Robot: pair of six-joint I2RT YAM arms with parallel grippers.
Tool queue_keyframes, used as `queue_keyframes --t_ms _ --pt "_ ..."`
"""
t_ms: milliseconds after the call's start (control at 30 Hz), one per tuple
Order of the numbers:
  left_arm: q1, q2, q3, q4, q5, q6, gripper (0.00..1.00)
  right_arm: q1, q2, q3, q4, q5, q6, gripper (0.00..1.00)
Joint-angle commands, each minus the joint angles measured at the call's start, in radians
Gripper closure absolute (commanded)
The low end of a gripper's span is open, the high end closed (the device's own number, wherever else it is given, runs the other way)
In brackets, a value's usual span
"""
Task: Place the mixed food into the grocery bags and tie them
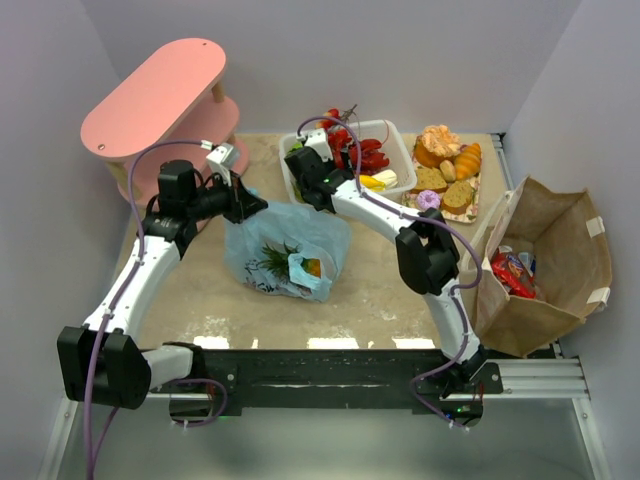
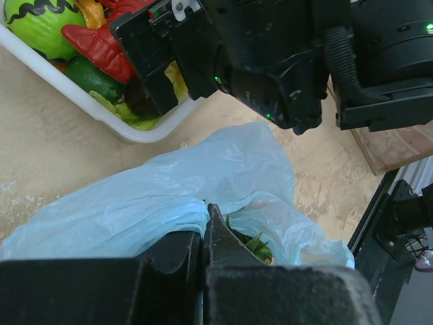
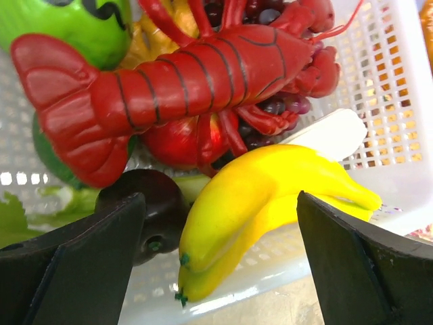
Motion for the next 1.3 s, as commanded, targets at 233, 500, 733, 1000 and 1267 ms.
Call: queue_keyframes --t_ms 233,500,733,1000,1267 --pt "0.012 -0.027 -0.011 0.049 0.039 -0.013 1.0 0.003 0.034 0.031 -0.049 0.239 0.057 0.23" --pt "0.024 -0.044 -0.014 0.066 0.07 -0.022 1.0 0.001 -0.055 -0.034 0.006 0.165 0.042 0.73" --pt "0.049 -0.074 -0.026 0.166 0.207 -0.105 1.0 0.004 -0.278 -0.119 0.073 0.079 -0.059 1.0" --pt "0.064 -0.119 -0.041 0.317 0.318 -0.202 1.0 0.029 -0.703 -0.37 0.275 -0.532 -0.08 1.0" --pt "0.08 -0.113 -0.064 0.399 0.364 -0.263 1.0 0.041 -0.911 -0.637 0.515 -1.244 0.103 1.0"
